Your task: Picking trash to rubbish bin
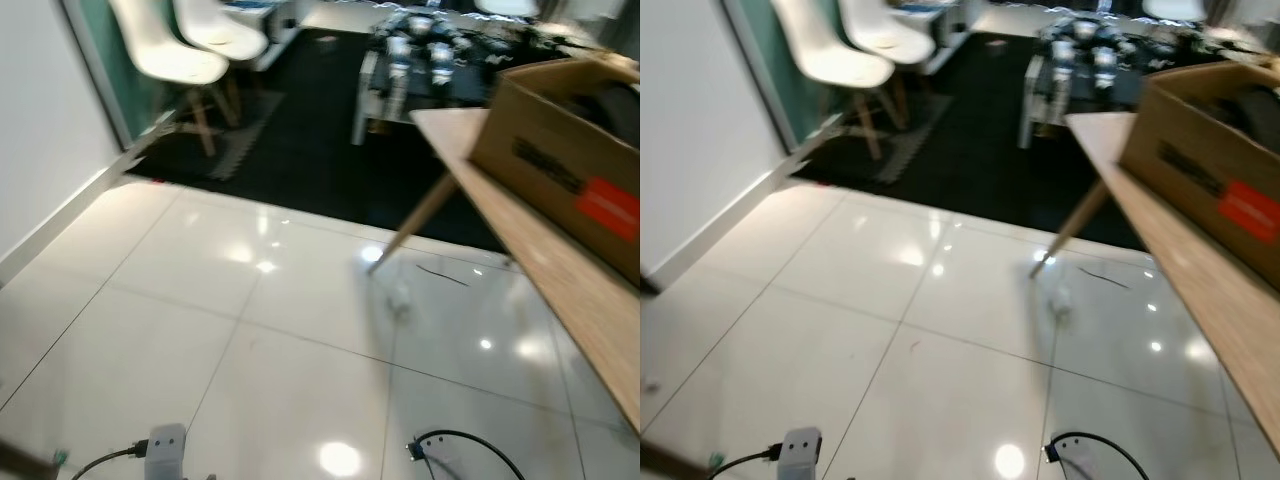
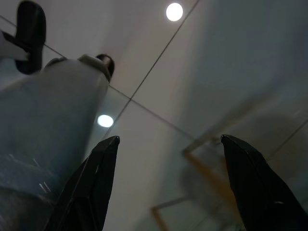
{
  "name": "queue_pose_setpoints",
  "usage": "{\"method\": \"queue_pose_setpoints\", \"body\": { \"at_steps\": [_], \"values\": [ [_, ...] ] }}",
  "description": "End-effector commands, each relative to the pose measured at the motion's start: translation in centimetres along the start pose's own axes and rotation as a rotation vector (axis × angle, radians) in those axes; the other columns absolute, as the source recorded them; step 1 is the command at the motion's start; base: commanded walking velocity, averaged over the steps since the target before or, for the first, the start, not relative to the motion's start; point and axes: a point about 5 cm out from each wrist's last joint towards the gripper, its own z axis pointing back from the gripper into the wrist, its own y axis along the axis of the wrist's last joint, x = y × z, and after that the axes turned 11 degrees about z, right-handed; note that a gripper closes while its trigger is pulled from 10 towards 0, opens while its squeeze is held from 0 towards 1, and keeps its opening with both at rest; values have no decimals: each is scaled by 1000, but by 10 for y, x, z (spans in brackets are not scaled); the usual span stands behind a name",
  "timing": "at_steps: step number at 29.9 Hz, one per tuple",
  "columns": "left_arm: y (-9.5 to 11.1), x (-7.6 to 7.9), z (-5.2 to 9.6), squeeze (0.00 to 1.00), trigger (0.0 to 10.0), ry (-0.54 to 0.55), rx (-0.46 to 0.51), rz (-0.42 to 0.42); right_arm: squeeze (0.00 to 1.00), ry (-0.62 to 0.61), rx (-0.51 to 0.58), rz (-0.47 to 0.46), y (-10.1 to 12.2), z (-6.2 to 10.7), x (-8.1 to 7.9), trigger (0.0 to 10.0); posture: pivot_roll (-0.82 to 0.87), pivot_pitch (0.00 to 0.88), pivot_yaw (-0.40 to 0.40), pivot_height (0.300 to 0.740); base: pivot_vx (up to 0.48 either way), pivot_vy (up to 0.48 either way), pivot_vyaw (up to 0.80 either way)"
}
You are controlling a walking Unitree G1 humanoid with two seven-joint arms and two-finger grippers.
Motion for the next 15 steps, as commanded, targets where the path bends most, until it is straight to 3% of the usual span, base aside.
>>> {"method": "queue_pose_setpoints", "body": {
  "at_steps": [1, 15],
  "values": [
    [-27, -5, 6, 0, 10000, 21, -107, 6, 0, 3, -7, 7, -2, 0, -2, 10000, 197, 94, -86, 740, 0, 0, 775],
    [-29, -5, 7, 0, 10000, 25, -113, 3, 0, -1, -13, 34, -2, 0, 1, 10000, 192, 110, -74, 740, 0, 0, 775]
  ]
}}
